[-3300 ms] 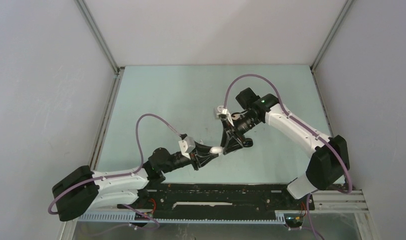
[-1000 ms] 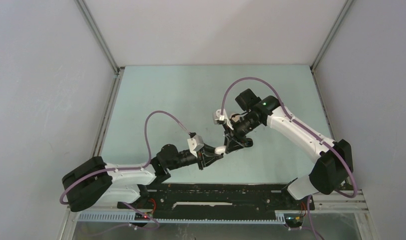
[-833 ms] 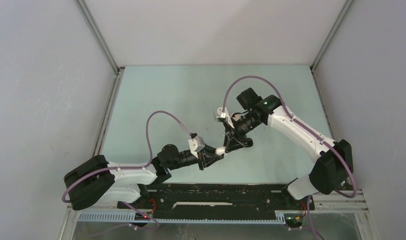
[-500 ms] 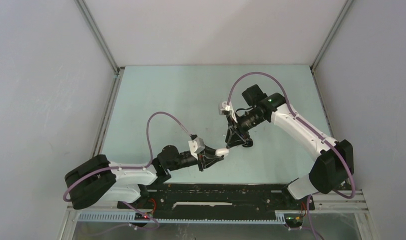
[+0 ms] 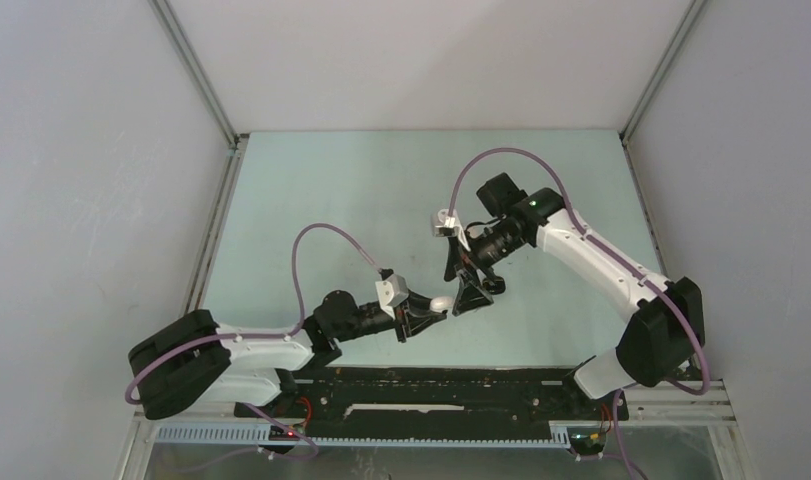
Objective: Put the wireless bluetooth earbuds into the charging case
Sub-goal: Open the charging case.
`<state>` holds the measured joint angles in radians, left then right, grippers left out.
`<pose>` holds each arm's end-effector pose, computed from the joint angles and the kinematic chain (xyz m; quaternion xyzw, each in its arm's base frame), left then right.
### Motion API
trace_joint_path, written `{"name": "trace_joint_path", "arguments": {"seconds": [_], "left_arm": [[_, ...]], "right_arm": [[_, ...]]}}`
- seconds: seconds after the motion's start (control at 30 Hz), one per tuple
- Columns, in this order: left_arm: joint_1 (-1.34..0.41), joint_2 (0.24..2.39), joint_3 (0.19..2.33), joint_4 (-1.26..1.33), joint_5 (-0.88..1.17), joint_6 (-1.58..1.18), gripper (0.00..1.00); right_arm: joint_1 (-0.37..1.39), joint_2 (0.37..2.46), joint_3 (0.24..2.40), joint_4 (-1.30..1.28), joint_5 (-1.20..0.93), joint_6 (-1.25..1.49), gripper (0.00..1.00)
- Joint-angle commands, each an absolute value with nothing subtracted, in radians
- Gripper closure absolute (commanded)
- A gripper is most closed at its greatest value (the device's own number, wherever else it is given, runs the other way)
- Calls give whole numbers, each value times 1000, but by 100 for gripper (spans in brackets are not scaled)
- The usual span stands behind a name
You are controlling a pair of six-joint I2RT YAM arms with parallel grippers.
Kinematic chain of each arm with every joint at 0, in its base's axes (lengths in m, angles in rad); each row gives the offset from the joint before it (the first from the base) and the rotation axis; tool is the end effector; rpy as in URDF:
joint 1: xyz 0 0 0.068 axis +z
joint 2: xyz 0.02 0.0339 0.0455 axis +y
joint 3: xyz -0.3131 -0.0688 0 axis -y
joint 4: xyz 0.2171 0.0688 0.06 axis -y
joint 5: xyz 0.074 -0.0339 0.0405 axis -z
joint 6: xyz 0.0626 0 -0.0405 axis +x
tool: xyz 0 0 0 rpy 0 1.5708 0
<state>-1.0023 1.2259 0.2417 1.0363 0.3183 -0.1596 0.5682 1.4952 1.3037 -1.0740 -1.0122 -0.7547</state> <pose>0.1006 -0.1939 0.2675 0.3829 0.5733 -0.4842 0.5388 0.1848 0.1810 0.3411 -0.5892 0.6369 0.4647 0.1770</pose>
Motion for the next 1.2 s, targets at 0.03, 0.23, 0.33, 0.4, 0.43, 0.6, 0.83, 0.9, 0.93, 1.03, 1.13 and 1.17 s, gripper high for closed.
{"name": "trace_joint_path", "arguments": {"seconds": [0.03, 0.23, 0.33, 0.4, 0.43, 0.6, 0.83, 0.9, 0.93, 1.03, 1.13, 1.17], "left_arm": [[-1011, 1178, 270, 1050, 323, -160, 100], [-1020, 1173, 271, 1034, 328, -149, 100], [-1027, 1182, 271, 1031, 331, -133, 100], [-1032, 1189, 273, 1029, 334, -125, 100], [-1034, 1191, 274, 1023, 335, -120, 100], [-1051, 1205, 293, 983, 332, -86, 100], [-1060, 1224, 298, 987, 327, -89, 100], [-1060, 1223, 295, 995, 323, -92, 100], [-1060, 1222, 295, 996, 322, -92, 100], [-1060, 1218, 296, 992, 322, -93, 100], [-1060, 1219, 296, 988, 321, -93, 100], [-1060, 1220, 297, 988, 320, -95, 100]], "right_arm": [[602, 1532, 1307, -1029, -964, -711, 0], [601, 1547, 1307, -1009, -934, -691, 0], [592, 1546, 1308, -1000, -925, -679, 0], [581, 1546, 1308, -995, -926, -670, 0], [575, 1546, 1307, -992, -929, -667, 0], [548, 1547, 1308, -971, -910, -638, 0], [534, 1541, 1307, -964, -902, -627, 0], [533, 1535, 1307, -963, -902, -628, 0], [531, 1531, 1307, -961, -901, -626, 0], [519, 1521, 1307, -956, -897, -621, 0], [497, 1507, 1308, -957, -899, -621, 0], [489, 1498, 1308, -956, -900, -623, 0]]}}
